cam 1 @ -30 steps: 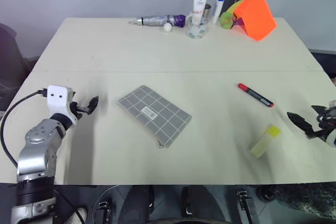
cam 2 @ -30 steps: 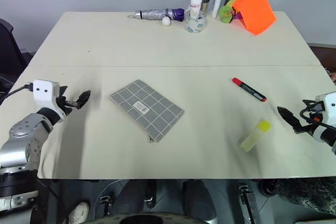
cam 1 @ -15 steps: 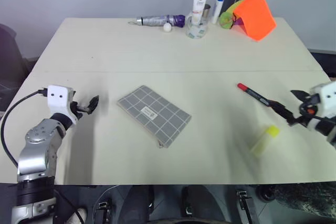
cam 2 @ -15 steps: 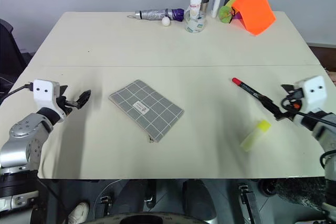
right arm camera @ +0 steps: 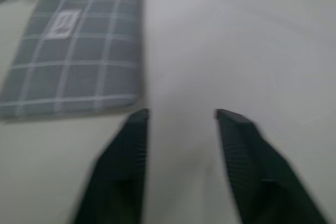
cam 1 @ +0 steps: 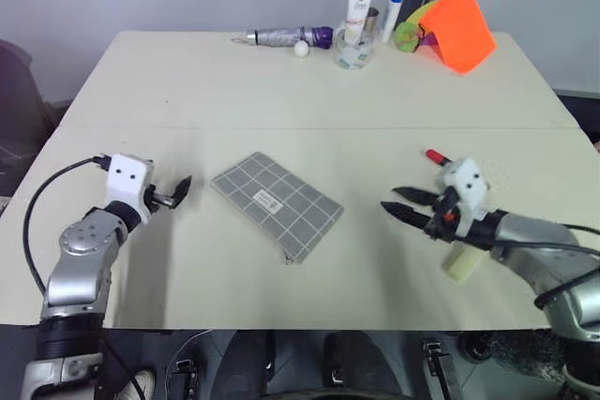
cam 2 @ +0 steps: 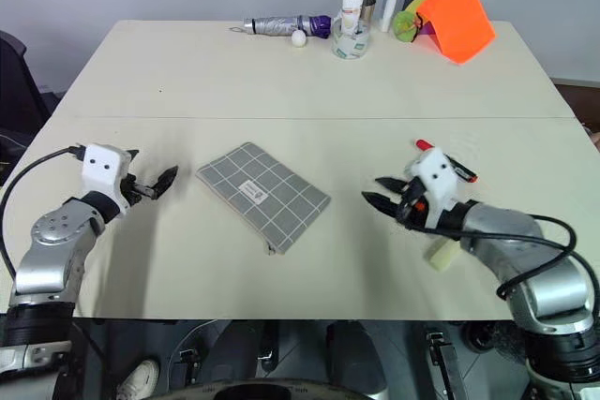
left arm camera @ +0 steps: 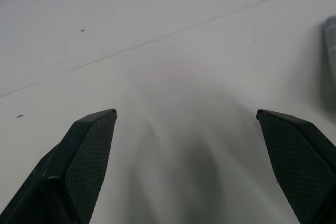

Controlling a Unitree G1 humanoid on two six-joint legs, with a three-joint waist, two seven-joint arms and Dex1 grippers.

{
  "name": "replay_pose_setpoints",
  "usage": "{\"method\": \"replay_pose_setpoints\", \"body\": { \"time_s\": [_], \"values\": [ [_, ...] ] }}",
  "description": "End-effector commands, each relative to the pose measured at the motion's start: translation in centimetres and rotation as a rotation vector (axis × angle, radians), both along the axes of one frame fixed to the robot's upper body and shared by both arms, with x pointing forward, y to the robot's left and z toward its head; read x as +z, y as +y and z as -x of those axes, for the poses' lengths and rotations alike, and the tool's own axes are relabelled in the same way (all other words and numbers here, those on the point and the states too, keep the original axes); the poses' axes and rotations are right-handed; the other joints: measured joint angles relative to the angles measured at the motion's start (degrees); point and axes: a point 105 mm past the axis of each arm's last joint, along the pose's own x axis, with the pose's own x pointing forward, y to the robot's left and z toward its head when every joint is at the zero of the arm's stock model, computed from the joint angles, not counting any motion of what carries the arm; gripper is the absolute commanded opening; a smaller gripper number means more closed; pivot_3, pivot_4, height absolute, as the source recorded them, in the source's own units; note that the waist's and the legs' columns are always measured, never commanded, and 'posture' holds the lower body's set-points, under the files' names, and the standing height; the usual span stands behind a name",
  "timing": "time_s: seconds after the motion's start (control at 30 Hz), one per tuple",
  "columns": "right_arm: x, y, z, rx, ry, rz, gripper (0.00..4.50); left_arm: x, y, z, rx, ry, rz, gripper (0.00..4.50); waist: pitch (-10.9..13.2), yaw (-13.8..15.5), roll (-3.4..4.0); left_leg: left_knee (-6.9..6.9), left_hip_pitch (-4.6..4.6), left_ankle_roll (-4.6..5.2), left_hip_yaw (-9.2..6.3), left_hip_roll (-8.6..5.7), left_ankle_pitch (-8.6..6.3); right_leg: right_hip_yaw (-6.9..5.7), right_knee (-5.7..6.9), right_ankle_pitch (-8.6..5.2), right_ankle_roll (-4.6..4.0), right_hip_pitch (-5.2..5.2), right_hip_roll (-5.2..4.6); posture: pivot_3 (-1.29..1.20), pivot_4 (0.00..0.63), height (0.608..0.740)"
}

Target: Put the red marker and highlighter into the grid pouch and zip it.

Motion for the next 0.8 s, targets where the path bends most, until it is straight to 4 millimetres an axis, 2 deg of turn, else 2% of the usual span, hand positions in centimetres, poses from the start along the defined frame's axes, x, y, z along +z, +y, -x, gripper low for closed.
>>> {"method": "replay_pose_setpoints", "body": {
  "time_s": [0.03, 0.27, 0.33, 0.43, 0.53, 0.67, 0.73, 0.8],
  "values": [
    [-0.2, 1.2, 0.9, 0.037, 0.003, 0.024, 0.02, 1.7, 0.2, -0.8, -0.042, -0.059, -0.077, 4.50, 0.0, 0.0, -0.02, 0.01, 0.00, 0.00, 0.00, 0.00, 0.00, 0.00, 0.00, 0.00, 0.00, 0.00, 0.00, 0.00, 0.150, 0.740],
    [-2.7, 2.8, 0.8, 0.036, 0.063, 0.103, 0.02, 1.1, -0.3, -3.0, -0.203, -0.045, -0.267, 4.50, 0.0, 0.0, -0.04, 0.02, -0.02, 0.00, 0.01, -0.01, 0.00, -0.01, 0.02, 0.00, 0.00, -0.04, 0.00, 0.00, 0.150, 0.740],
    [-3.6, 3.4, 0.8, 0.047, 0.083, 0.139, 0.02, 1.0, -1.3, -3.9, -0.294, -0.039, -0.312, 4.50, 0.0, 0.0, -0.06, 0.02, -0.03, 0.01, 0.02, -0.02, 0.00, -0.01, 0.02, 0.00, 0.00, -0.05, 0.00, 0.00, 0.150, 0.740],
    [-3.7, 4.3, 0.6, 0.050, 0.090, 0.134, 0.02, 0.5, -2.4, -4.6, -0.403, -0.014, -0.388, 4.50, 0.0, 0.0, -0.07, 0.07, -0.06, 0.01, 0.02, -0.02, 0.00, -0.03, 0.08, 0.00, 0.00, -0.10, 0.04, 0.00, 0.150, 0.740],
    [-4.0, 5.3, 0.3, 0.052, 0.102, 0.138, 0.02, -0.2, -3.8, -4.9, -0.528, 0.014, -0.471, 4.50, 0.0, 0.0, -0.07, 0.07, -0.07, 0.01, 0.03, -0.02, 0.01, -0.03, 0.08, 0.00, 0.01, -0.10, 0.06, 0.00, 0.150, 0.740],
    [-4.4, 5.8, -0.4, 0.024, 0.105, 0.159, 0.02, -0.3, -5.3, -5.0, -0.632, 0.005, -0.496, 4.50, 0.0, 0.0, -0.08, 0.08, -0.07, 0.02, 0.03, -0.02, 0.01, -0.04, 0.10, 0.00, 0.01, -0.10, 0.08, 0.00, 0.150, 0.740],
    [-4.0, 5.5, -1.8, -0.044, 0.083, 0.158, 0.02, -0.4, -7.0, -4.3, -0.754, -0.007, -0.506, 4.50, -0.1, 0.0, -0.11, 0.09, -0.07, 0.02, 0.03, -0.02, 0.01, -0.05, 0.11, 0.01, 0.01, -0.10, 0.09, 0.00, 0.150, 0.740],
    [-3.6, 5.4, -2.6, -0.078, 0.077, 0.146, 0.02, -0.4, -7.7, -3.8, -0.821, -0.013, -0.514, 4.50, -0.1, 0.0, -0.10, 0.16, -0.06, 0.02, 0.04, -0.02, 0.01, -0.04, 0.18, 0.01, 0.02, -0.09, 0.09, 0.00, 0.150, 0.740]
  ]
}}
